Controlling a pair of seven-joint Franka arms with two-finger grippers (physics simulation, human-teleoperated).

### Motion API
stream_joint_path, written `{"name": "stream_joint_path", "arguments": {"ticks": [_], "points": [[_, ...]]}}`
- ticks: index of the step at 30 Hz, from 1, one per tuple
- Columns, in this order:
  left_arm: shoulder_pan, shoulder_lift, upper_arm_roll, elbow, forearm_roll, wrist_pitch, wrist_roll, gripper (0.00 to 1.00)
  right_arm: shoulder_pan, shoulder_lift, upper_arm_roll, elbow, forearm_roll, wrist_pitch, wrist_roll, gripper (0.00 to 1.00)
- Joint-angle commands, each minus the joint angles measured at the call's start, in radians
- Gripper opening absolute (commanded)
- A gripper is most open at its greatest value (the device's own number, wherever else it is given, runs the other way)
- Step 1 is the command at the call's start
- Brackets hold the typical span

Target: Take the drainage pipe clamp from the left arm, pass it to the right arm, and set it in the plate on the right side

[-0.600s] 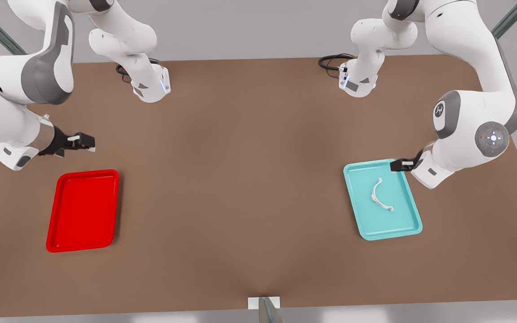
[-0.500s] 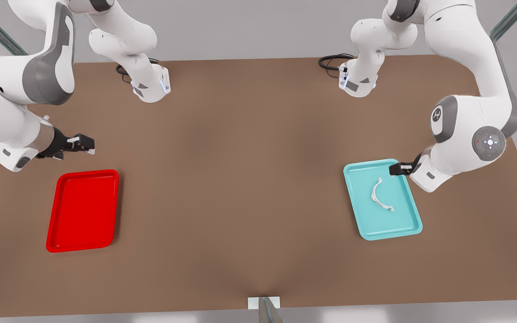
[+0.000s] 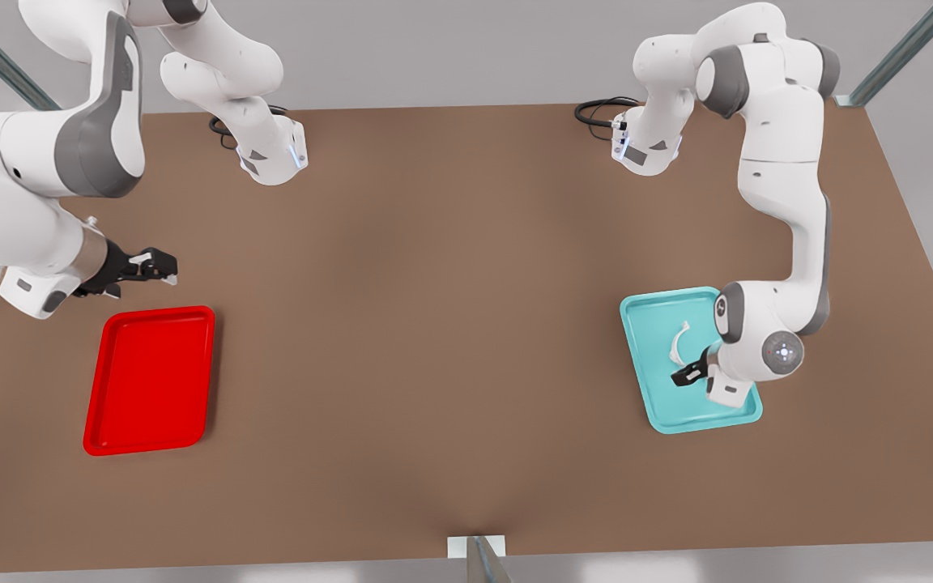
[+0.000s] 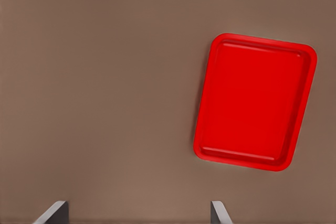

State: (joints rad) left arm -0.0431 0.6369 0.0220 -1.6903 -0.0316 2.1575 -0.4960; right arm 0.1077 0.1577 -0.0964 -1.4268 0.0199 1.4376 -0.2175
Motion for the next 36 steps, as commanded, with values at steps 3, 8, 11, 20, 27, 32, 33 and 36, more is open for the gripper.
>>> {"name": "stream_joint_path", "arguments": {"ticks": [3, 8, 11, 20, 27, 32, 33, 36], "points": [[0.003, 0.013, -0.001, -0.014, -0.001, 0.166, -0.535, 1.00, 0.001, 0.002, 0.000, 0.000, 0.002, -0.003, -0.036, 1.00], [0.025, 0.043, -0.001, -0.016, 0.005, 0.168, -0.541, 1.00, 0.001, 0.002, 0.001, -0.006, 0.002, -0.006, -0.036, 1.00], [0.025, 0.046, -0.007, -0.038, 0.010, 0.168, -0.536, 1.00, 0.007, 0.003, 0.001, -0.006, 0.003, -0.008, -0.036, 1.00], [0.037, 0.055, -0.008, -0.046, 0.007, 0.168, -0.507, 0.46, 0.007, 0.003, 0.001, -0.012, 0.002, -0.009, -0.037, 1.00], [0.037, 0.063, -0.008, -0.045, 0.007, 0.168, -0.510, 0.34, 0.012, 0.008, 0.001, -0.014, 0.002, -0.013, -0.037, 1.00], [0.037, 0.061, -0.007, -0.043, 0.004, 0.166, -0.509, 0.21, 0.012, 0.009, 0.001, -0.014, 0.002, -0.016, -0.037, 1.00], [0.037, 0.056, -0.008, -0.043, 0.004, 0.160, -0.512, 0.21, 0.012, 0.009, 0.001, -0.014, 0.002, -0.016, -0.037, 1.00], [0.016, -0.014, -0.039, -0.032, -0.022, 0.041, -0.564, 0.21, 0.018, 0.020, 0.001, -0.001, 0.000, -0.014, -0.048, 1.00]]}}
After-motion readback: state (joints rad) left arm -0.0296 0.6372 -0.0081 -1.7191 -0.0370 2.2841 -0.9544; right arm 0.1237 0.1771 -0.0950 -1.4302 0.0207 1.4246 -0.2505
